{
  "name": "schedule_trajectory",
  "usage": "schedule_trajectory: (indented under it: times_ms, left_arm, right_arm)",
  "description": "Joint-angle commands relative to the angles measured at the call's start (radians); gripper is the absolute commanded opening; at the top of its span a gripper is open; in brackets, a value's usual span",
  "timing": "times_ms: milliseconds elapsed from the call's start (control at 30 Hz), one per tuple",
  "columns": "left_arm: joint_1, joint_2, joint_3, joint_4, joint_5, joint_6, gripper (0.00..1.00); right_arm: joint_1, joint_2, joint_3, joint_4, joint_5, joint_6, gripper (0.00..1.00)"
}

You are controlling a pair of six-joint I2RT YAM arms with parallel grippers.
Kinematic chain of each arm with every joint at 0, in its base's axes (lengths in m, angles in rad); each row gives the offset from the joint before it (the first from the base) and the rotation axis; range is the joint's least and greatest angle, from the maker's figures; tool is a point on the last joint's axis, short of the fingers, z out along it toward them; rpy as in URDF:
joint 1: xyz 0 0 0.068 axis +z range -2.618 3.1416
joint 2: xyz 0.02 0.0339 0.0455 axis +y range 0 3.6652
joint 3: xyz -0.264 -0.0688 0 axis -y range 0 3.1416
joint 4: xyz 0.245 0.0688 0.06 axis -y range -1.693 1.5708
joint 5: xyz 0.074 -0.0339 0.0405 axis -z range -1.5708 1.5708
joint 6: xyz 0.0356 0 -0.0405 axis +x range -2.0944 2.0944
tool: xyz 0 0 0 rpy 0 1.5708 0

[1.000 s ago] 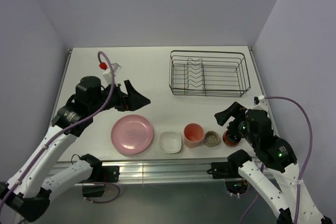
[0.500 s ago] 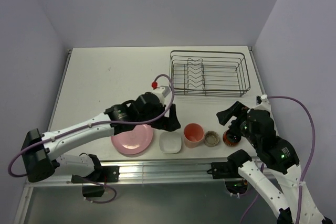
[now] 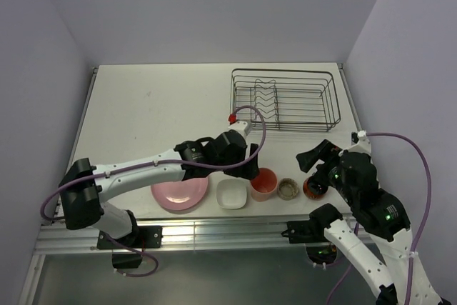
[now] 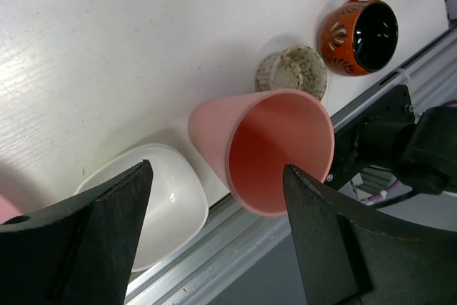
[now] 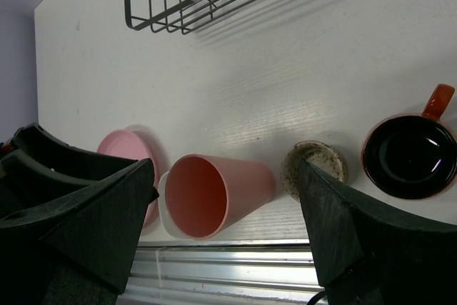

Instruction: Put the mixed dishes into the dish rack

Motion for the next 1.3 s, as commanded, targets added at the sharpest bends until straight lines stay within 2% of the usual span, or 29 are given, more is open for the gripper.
schedule_trajectory:
  times_ms: [0,200,467,1000,1100,1133,1200,1233,1267]
  left_arm:
    - [-0.017,0.045,0.102,-0.018,-0.061,-0.006,0.79]
    - [-0.059,0.142,0.187,-0.113,-0.142,-0.009,0.73]
    - [-0.074,0.174,0.190,-0.148,-0.178,-0.025,0.69]
    - [-0.083,0.289,0.256,-0.144,-0.115,0.011,0.50]
    - [-0.082,0.306,0.268,-0.144,-0.115,0.017,0.40]
    - [-0.082,0.309,0.271,-0.147,-0.116,0.020,0.31]
    - [-0.082,0.308,0.288,-0.156,-0.125,0.029,0.21]
    - [-0.082,0.298,0.296,-0.162,-0.130,0.031,0.07]
    - [-0.082,0.291,0.302,-0.168,-0.135,0.034,0.03]
  right_arm:
    - [-0.004,-0.007,0.017,-0.004,0.019,-0.015,0.88]
    - [-0.003,-0.012,0.014,-0.011,0.020,-0.022,0.88]
    - [-0.004,-0.025,0.008,-0.014,0.019,-0.030,0.89]
    - [-0.004,-0.022,0.019,-0.028,0.014,-0.039,0.89]
    - [-0.004,-0.018,0.019,-0.027,0.010,-0.042,0.89]
    - [-0.004,-0.013,0.016,-0.025,0.010,-0.044,0.88]
    - [-0.004,-0.001,0.013,-0.016,0.010,-0.052,0.88]
    - [-0.004,0.005,0.011,-0.011,0.008,-0.055,0.89]
    - [-0.004,0.011,0.011,-0.005,0.001,-0.059,0.89]
